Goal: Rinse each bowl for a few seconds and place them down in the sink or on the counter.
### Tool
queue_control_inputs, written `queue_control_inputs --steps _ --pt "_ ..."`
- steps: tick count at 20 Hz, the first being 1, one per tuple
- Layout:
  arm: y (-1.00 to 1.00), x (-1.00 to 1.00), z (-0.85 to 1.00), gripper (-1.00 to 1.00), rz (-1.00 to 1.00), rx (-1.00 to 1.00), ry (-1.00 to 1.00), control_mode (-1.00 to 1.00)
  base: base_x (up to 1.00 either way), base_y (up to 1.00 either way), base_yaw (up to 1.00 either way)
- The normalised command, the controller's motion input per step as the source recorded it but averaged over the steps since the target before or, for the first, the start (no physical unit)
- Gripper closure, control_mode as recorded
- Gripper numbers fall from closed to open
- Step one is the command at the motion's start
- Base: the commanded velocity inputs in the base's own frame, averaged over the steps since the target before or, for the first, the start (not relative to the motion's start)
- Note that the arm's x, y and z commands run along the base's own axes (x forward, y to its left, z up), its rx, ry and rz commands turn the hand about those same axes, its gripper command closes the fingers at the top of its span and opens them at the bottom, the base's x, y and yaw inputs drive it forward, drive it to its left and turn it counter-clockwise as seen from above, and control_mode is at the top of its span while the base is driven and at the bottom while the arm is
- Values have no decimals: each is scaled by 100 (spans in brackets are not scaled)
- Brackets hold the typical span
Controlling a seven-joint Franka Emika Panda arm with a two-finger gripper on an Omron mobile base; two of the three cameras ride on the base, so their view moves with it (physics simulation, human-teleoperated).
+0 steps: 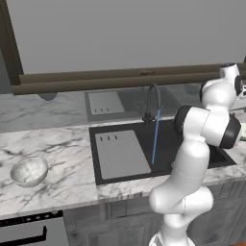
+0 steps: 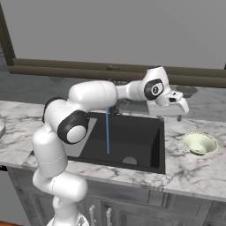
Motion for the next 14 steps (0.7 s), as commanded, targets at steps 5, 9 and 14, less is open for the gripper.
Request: queue_control_inputs --steps 5,9,14 --pt "-3 0 -14 -100 3 0 0 -100 0 0 0" --pt "0 0 -12 -100 4 0 0 -100 0 0 0" --pt "-2 0 -10 -100 4 0 0 -100 0 0 0"
